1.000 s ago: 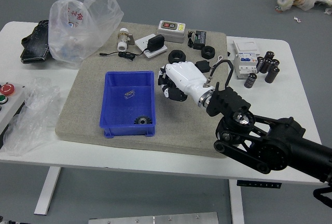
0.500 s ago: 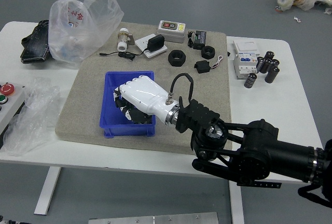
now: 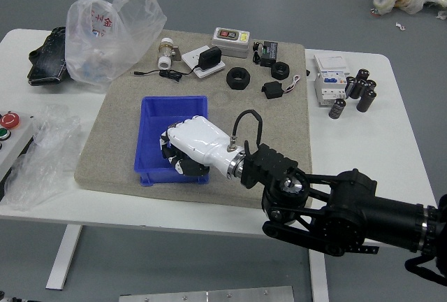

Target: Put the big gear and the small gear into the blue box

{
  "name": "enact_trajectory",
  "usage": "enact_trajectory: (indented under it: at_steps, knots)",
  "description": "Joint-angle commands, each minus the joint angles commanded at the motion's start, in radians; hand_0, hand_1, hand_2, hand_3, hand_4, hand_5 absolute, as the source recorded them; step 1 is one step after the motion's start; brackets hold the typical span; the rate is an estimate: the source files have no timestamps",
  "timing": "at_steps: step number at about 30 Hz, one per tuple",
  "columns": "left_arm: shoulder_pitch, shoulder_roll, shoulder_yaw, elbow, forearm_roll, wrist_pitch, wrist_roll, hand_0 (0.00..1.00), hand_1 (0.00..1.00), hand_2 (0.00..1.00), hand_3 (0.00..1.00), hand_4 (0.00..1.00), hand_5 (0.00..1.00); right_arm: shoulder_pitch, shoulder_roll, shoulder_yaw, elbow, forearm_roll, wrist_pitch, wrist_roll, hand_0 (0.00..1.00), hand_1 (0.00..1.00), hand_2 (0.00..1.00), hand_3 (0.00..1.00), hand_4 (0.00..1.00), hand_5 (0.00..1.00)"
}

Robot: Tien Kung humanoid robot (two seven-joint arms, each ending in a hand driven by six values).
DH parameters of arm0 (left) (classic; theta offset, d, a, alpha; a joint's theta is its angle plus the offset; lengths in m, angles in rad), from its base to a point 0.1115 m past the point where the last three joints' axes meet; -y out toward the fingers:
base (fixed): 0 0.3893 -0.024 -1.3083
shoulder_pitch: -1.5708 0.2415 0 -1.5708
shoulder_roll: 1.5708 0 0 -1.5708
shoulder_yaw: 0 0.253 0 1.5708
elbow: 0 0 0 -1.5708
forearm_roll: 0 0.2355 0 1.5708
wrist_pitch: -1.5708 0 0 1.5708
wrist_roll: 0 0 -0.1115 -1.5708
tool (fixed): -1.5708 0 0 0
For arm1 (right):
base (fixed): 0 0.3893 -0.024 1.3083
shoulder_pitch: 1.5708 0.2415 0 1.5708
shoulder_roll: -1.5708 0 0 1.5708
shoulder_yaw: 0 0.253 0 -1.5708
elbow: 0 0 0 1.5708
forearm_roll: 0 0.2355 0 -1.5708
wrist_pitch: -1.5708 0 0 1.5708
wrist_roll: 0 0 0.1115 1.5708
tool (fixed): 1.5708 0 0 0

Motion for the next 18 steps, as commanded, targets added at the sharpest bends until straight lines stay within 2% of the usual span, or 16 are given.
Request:
enact_trajectory:
  at_steps: [2, 3, 8, 9, 13, 14, 15, 18]
  knots:
    - [0.0, 0.0, 0.0, 0.0, 0.0, 0.0, 0.0, 0.591, 0.496, 0.53, 0.638, 0.647, 0.197, -0.001, -0.001, 0.003, -0.002, 0.001, 0.008, -0.001, 0.393, 0.597, 0.612, 0.672, 0.002, 0.155]
    - [0.0, 0.0, 0.0, 0.0, 0.0, 0.0, 0.0, 0.591, 0.497, 0.53, 0.638, 0.647, 0.198, -0.001, -0.002, 0.005, -0.004, 0.001, 0.012, -0.003, 0.429, 0.684, 0.844, 0.883, 0.268, 0.115]
    - [0.0, 0.0, -0.001, 0.0, 0.0, 0.0, 0.001, 0.591, 0.497, 0.53, 0.638, 0.647, 0.198, -0.003, -0.004, 0.014, -0.011, 0.001, 0.03, -0.01, 0.429, 0.684, 0.844, 0.883, 0.268, 0.115]
    - [0.0, 0.0, -0.001, 0.0, 0.0, 0.0, 0.001, 0.591, 0.497, 0.53, 0.638, 0.647, 0.198, -0.003, -0.005, 0.015, -0.011, 0.001, 0.03, -0.011, 0.435, 0.703, 0.86, 0.903, 0.335, 0.109]
    - [0.001, 0.0, -0.001, 0.0, 0.002, -0.001, 0.001, 0.591, 0.497, 0.53, 0.638, 0.647, 0.198, -0.007, -0.009, 0.031, -0.007, 0.002, 0.022, -0.011, 0.435, 0.703, 0.86, 0.903, 0.335, 0.109]
    - [0.001, 0.0, -0.002, 0.0, 0.002, -0.001, 0.001, 0.591, 0.497, 0.53, 0.638, 0.647, 0.198, -0.01, -0.012, 0.044, -0.003, 0.005, 0.017, -0.01, 0.435, 0.703, 0.86, 0.903, 0.335, 0.109]
    - [0.001, 0.0, -0.001, 0.0, 0.002, -0.001, 0.001, 0.591, 0.497, 0.53, 0.638, 0.648, 0.198, -0.013, -0.017, 0.058, 0.002, 0.01, 0.012, -0.009, 0.424, 0.691, 0.85, 0.889, 0.379, 0.136]
    - [0.001, 0.0, 0.0, 0.0, -0.001, -0.001, 0.0, 0.591, 0.497, 0.53, 0.638, 0.648, 0.198, -0.028, -0.041, 0.118, 0.028, 0.026, -0.002, -0.005, 0.424, 0.691, 0.85, 0.889, 0.379, 0.136]
